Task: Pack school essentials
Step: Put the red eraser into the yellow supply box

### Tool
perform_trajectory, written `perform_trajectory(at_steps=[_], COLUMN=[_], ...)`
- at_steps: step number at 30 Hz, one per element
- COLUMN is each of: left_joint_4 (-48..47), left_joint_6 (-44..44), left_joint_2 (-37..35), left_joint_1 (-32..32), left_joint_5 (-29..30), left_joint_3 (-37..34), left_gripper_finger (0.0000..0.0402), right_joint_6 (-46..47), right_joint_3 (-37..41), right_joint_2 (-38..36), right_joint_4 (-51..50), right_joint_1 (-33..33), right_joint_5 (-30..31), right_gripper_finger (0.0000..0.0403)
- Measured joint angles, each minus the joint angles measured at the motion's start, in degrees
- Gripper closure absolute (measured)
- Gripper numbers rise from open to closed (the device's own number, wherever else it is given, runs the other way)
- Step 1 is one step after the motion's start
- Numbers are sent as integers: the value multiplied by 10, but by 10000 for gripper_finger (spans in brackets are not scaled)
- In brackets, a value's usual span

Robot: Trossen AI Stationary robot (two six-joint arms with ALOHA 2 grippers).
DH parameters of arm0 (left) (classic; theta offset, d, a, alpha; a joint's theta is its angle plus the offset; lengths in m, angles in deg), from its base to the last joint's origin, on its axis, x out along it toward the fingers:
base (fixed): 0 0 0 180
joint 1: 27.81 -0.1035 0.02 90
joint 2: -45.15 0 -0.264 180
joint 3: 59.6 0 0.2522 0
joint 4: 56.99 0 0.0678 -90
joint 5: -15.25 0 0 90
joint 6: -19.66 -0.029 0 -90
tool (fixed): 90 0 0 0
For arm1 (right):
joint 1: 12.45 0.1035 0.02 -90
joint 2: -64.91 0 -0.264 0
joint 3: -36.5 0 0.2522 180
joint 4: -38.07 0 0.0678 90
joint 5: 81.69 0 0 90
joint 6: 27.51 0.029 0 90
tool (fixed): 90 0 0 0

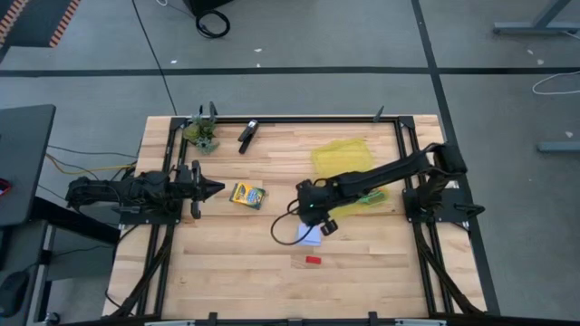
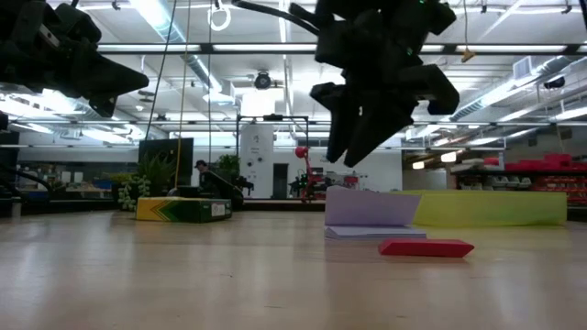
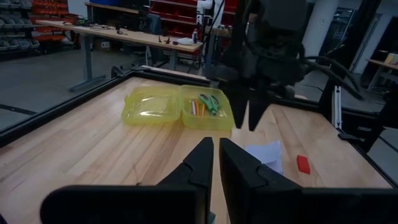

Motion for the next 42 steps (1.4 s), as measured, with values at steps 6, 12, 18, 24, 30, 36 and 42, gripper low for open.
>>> perform_trajectory(at_steps=[6, 12, 18, 24, 30, 36, 42], left_joint_4=[0, 0, 0, -1, -1, -1, -1], left_joint_6=[0, 0, 0, 0, 0, 0, 0], left_joint_2=[0, 0, 0, 0, 0, 3, 4], left_joint_1=[0, 0, 0, 0, 0, 0, 0], left_joint_5=[0, 0, 0, 0, 0, 0, 0], left_joint_3=[0, 0, 0, 0, 0, 0, 0], left_gripper_finger=[374, 374, 366, 371, 376, 369, 367], right_joint_6=[19, 80, 249, 363, 424, 501, 580], right_joint_3=[-47, -78, -82, -80, -82, -82, -71], right_joint_2=[48, 50, 61, 82, 106, 136, 149], right_joint_4=[-9, 24, 51, 63, 67, 66, 74], right_joint_1=[22, 53, 96, 140, 194, 234, 264], right_joint_5=[-14, -34, 8, 63, 145, 218, 283], right_gripper_finger=[241, 231, 228, 228, 228, 228, 228])
